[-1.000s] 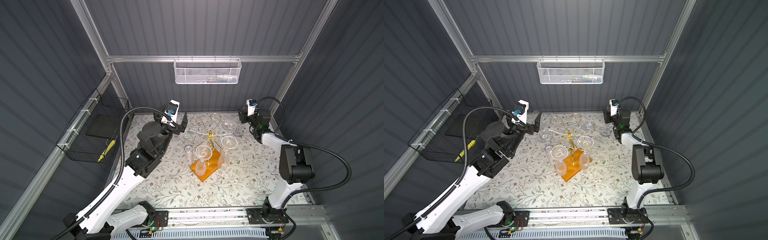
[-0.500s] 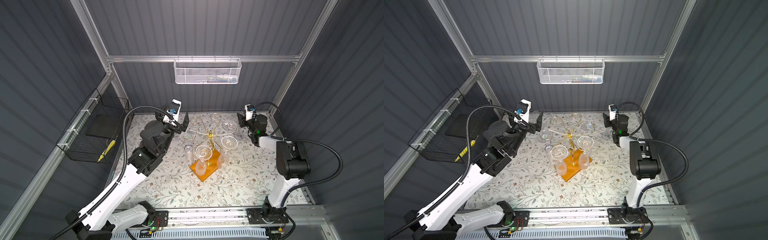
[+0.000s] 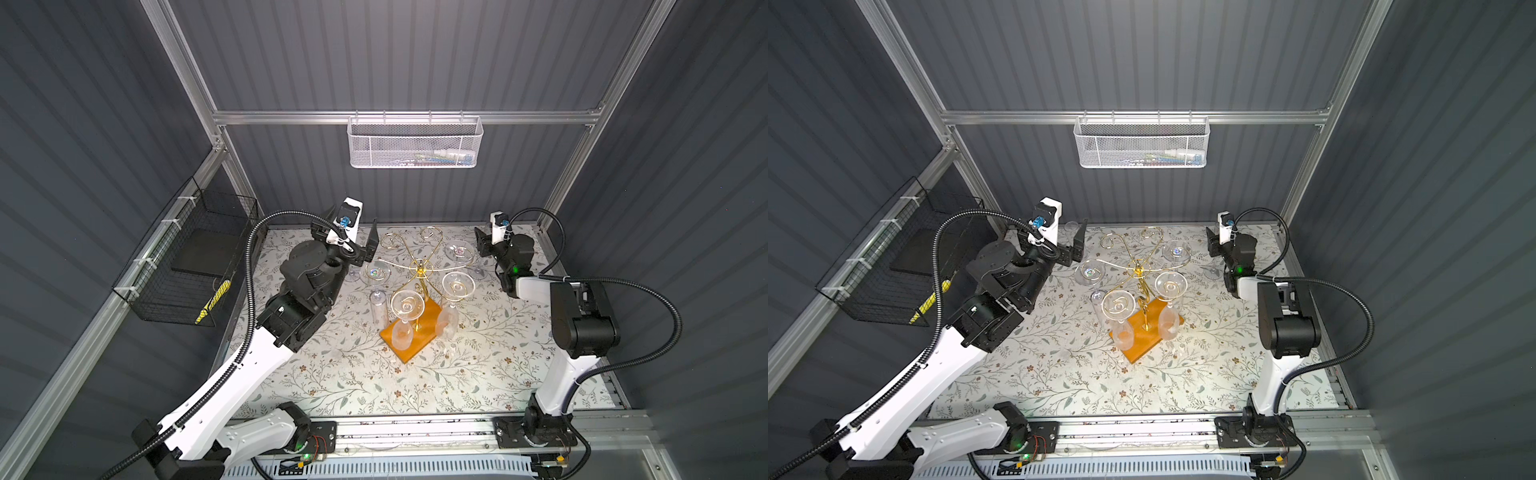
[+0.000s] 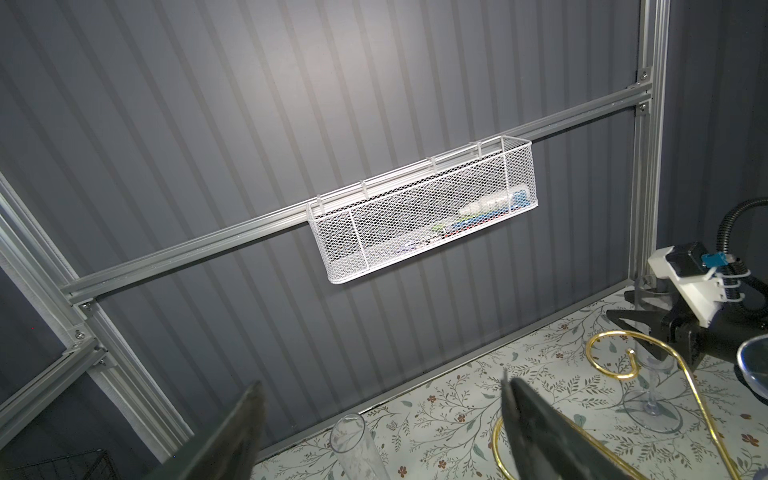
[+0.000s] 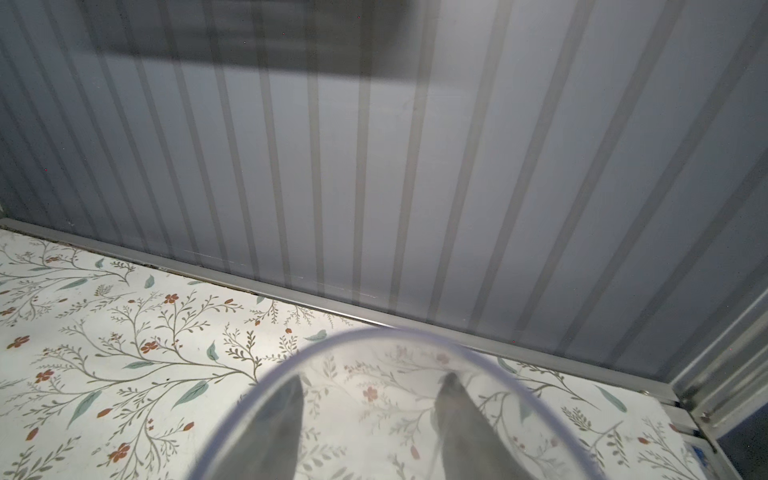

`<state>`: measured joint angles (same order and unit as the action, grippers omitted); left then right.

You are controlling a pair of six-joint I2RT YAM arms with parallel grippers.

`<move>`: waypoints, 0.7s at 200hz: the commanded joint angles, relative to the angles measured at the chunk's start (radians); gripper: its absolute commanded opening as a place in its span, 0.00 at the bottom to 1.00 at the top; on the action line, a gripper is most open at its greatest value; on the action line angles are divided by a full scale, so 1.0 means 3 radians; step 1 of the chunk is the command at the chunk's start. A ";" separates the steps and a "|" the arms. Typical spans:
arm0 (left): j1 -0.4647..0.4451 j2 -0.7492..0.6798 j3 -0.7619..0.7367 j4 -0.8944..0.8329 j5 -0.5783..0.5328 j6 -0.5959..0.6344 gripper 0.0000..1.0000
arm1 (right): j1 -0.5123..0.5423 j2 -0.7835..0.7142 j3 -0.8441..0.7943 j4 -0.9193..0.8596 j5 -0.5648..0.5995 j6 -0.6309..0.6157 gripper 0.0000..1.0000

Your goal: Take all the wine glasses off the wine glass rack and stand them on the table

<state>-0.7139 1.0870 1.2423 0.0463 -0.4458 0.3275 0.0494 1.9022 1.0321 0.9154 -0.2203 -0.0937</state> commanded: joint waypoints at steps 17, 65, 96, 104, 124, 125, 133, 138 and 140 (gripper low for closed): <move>-0.0008 -0.0012 -0.0016 0.0057 -0.0013 -0.0070 0.91 | 0.0025 0.0046 -0.0039 0.0104 0.0053 0.0012 0.73; -0.0003 0.0000 -0.0012 0.0096 -0.0025 -0.0057 0.91 | 0.0027 -0.0064 -0.0086 0.0170 0.0059 0.0064 0.99; 0.0000 0.0032 -0.0017 0.0186 -0.0135 -0.0013 0.92 | 0.0020 -0.0314 -0.0091 0.0030 0.0084 0.0008 0.99; -0.0003 0.0046 -0.0016 0.0211 -0.0203 -0.0020 0.91 | 0.0024 -0.0416 -0.0089 -0.0055 0.0097 0.0002 0.99; 0.0000 0.0055 0.0037 0.0126 -0.0412 -0.0107 0.92 | 0.0015 -0.0719 0.0001 -0.0446 0.0164 -0.0065 0.99; -0.0002 0.0054 0.0044 0.0113 -0.0427 -0.0114 0.92 | 0.0015 -0.0735 0.0008 -0.0473 0.0168 -0.0071 0.99; -0.0003 0.0046 0.0089 0.0009 -0.0533 -0.0220 0.92 | 0.0019 -0.0856 0.0052 -0.0644 0.0208 -0.0082 0.99; -0.0003 0.0031 0.0111 -0.0071 -0.0589 -0.0300 0.91 | 0.0017 -0.0941 0.0066 -0.0735 0.0222 -0.0081 0.99; -0.0003 0.0018 0.0117 -0.0106 -0.0604 -0.0330 0.92 | 0.0020 -0.0972 0.0071 -0.0766 0.0220 -0.0082 0.99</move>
<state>-0.7139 1.1023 1.2427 0.0639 -0.5209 0.3065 0.0532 1.7237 1.0100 0.8051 -0.1902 -0.0948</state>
